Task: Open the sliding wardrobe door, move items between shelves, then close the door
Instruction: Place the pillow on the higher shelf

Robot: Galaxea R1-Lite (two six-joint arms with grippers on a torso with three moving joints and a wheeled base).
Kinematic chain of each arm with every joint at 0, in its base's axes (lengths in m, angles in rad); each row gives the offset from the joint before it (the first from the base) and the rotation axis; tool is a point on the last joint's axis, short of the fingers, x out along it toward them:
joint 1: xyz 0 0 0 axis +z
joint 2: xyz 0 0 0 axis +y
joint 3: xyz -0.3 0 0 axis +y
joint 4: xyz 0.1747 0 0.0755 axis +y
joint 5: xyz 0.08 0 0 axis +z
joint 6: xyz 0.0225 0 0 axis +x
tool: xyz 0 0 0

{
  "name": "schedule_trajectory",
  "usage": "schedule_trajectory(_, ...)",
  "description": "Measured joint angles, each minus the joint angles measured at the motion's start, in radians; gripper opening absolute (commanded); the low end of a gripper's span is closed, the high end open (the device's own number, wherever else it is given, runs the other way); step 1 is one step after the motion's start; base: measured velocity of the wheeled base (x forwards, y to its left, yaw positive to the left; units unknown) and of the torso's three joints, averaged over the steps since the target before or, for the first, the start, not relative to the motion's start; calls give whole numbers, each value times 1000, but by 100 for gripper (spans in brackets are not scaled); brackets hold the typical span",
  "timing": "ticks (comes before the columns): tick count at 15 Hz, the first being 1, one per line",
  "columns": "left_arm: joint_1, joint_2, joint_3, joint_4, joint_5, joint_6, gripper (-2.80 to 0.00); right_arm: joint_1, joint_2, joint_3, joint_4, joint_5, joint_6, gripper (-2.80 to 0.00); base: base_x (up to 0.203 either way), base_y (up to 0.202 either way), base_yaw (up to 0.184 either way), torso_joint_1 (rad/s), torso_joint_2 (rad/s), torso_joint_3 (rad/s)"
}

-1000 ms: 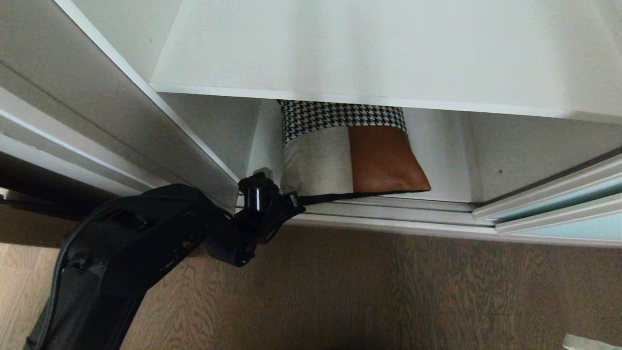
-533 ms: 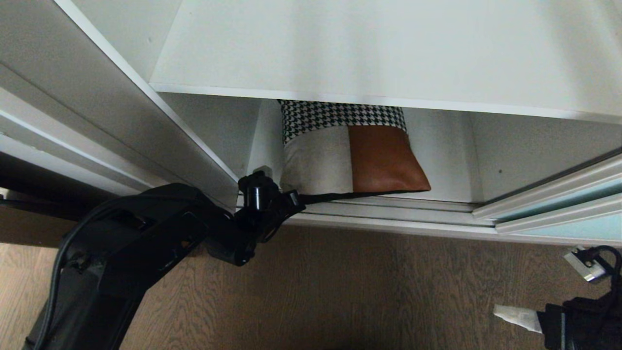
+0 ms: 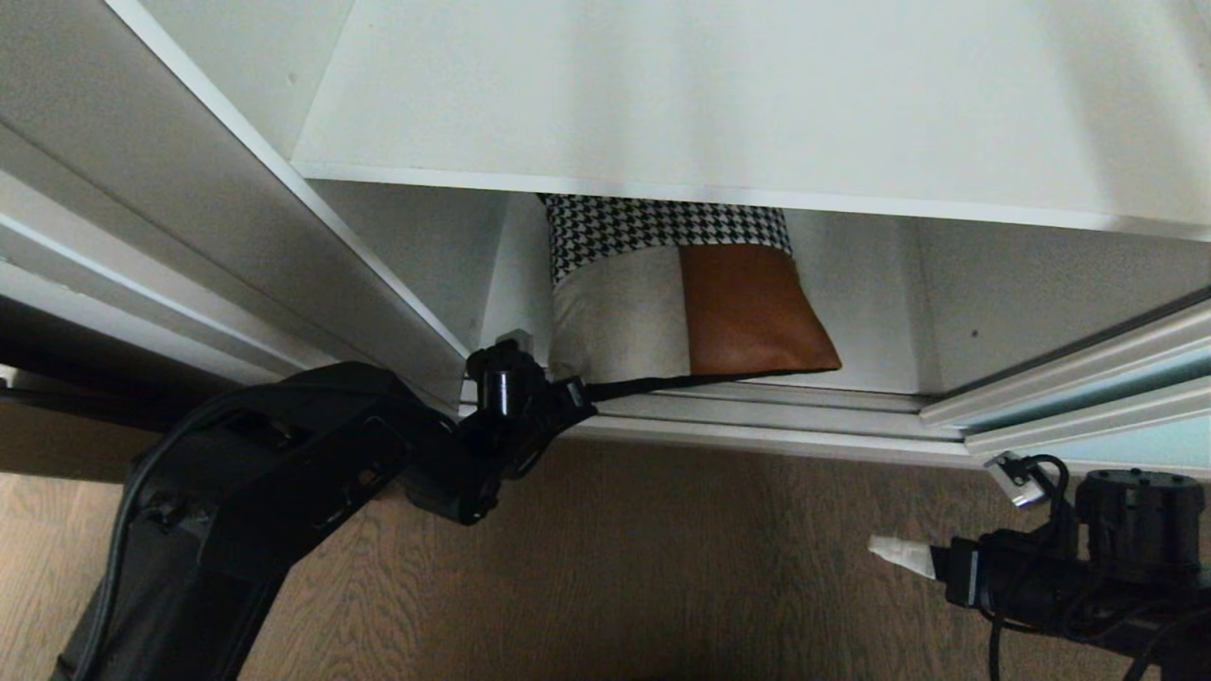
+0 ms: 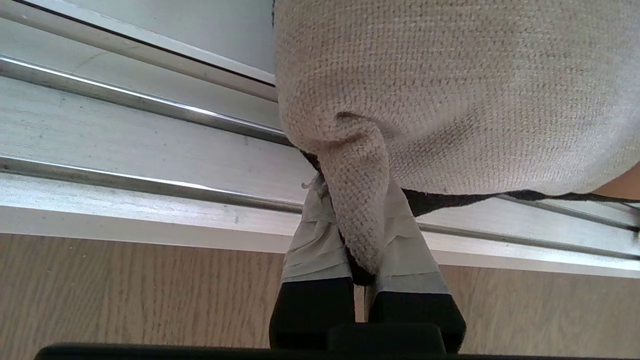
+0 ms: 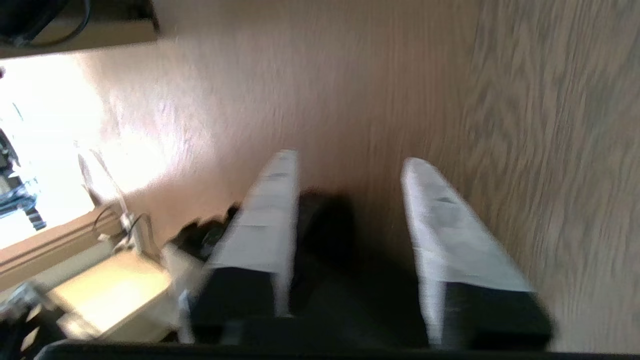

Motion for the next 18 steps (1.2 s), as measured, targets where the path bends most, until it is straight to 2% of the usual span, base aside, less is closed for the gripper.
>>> schedule_trajectory(3, 0, 3, -7, 2, -5, 0, -280, 2, 161, -4, -263, 0, 42, 0, 0, 0, 0, 0, 0, 0)
schedule_trajectory(5, 0, 3, -4, -4, -5, 0, -280, 5, 219, -29, -374, 3, 110, 0, 0, 0, 0, 0, 0, 0)
schedule_trajectory(10, 6, 0, 10, -7, -16, -4, -280, 7, 249, -136, -383, 5, 253, 0, 0, 0, 0, 0, 0, 0)
schedule_trajectory(18, 7, 1, 20, -5, -20, -3, -280, 17, 264, -303, -379, 5, 289, 0, 0, 0, 0, 0, 0, 0)
